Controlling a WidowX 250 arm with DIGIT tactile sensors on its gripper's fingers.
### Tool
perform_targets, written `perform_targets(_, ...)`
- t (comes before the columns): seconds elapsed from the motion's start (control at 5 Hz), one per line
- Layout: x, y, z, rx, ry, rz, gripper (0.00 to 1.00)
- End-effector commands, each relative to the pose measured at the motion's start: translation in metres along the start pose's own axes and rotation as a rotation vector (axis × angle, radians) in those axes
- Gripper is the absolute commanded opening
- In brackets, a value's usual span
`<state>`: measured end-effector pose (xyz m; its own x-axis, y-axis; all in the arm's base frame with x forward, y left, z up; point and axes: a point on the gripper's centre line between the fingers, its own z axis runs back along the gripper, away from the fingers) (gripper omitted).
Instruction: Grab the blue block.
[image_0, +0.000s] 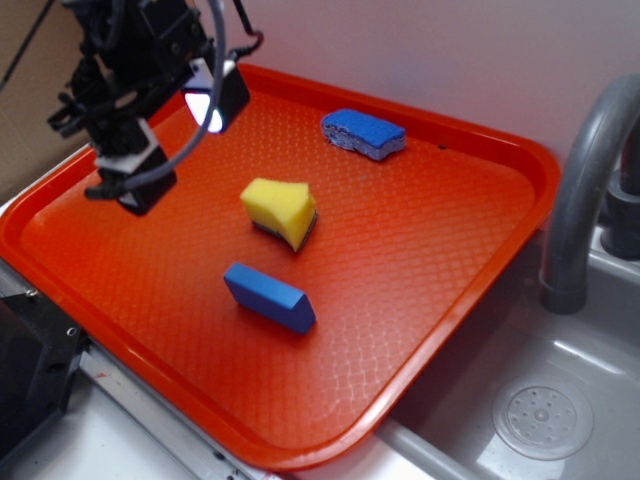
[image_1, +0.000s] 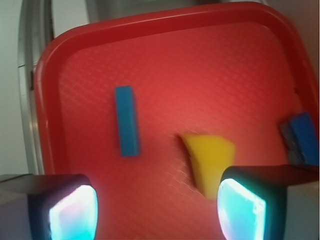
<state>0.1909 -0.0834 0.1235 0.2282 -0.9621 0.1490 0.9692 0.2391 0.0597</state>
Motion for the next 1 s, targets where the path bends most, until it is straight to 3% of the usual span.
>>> perform_targets(0.0,0.012,-0.014,-0.029,0.006,0.091,-0.024,1.00)
perform_targets(0.2,0.017,-0.021,-0.049,-0.077,0.084,-0.054,1.00)
perform_targets(0.8,0.025,-0.046,-0.093,0.028,0.324,-0.109,1.00)
